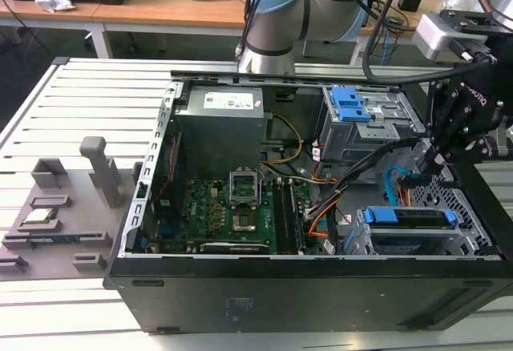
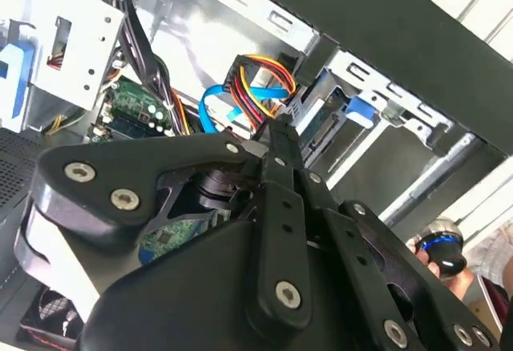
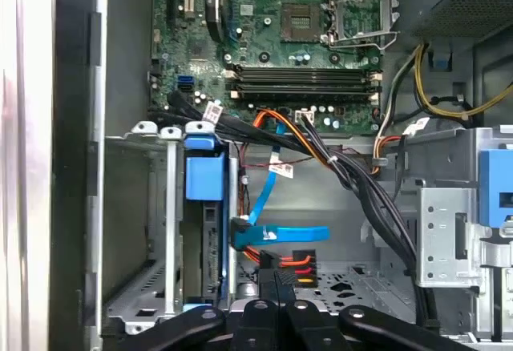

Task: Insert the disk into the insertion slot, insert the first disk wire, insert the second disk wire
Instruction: 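Insert the first disk wire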

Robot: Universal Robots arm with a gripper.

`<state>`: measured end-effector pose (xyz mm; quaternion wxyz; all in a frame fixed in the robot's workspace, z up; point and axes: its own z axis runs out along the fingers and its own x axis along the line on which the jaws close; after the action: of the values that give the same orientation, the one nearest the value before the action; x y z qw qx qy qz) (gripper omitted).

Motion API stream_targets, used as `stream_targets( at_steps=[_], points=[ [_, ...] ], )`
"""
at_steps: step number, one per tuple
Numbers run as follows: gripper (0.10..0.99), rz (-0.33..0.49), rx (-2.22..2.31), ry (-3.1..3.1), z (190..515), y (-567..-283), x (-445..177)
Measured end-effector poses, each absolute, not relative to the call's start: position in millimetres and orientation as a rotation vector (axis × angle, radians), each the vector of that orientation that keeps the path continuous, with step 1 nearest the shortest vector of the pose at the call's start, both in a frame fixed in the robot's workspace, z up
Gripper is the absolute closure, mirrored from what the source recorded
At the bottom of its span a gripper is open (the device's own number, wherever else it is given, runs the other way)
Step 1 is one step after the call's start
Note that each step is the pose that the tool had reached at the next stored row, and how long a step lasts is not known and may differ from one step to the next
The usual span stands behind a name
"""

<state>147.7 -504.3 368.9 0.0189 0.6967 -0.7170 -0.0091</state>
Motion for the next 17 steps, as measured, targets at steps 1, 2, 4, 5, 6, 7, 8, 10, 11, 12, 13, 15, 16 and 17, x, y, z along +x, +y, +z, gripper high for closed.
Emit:
stream_targets(
  at_steps=[1, 2, 4, 5, 6, 7, 8, 10, 11, 12, 13, 15, 16, 17],
  points=[
    [0.980, -0.028, 2.163, -2.226, 368, -504, 148],
    [0.980, -0.028, 2.163, -2.226, 368, -504, 148],
    [0.973, -0.028, 2.163, -2.226, 368, -504, 148],
    [0.918, -0.028, 2.163, -2.226, 368, -504, 148],
    [0.918, -0.028, 2.163, -2.226, 368, -504, 148],
    [0.784, -0.028, 2.163, -2.226, 368, -504, 148],
    [0.784, -0.027, 2.162, -2.225, 367, -504, 148],
    [0.784, -0.019, 2.159, -2.222, 365, -504, 146],
    [0.784, -0.014, 2.156, -2.220, 363, -504, 145],
    [0.784, -0.011, 2.155, -2.219, 362, -504, 145],
    [0.784, -0.005, 2.152, -2.216, 360, -504, 144],
    [0.784, -0.001, 2.151, -2.214, 358, -504, 144],
    [0.784, 0.000, 2.150, -2.214, 355, -504, 144],
    [0.784, 0.002, 2.149, -2.213, 353, -504, 144]
  ],
)
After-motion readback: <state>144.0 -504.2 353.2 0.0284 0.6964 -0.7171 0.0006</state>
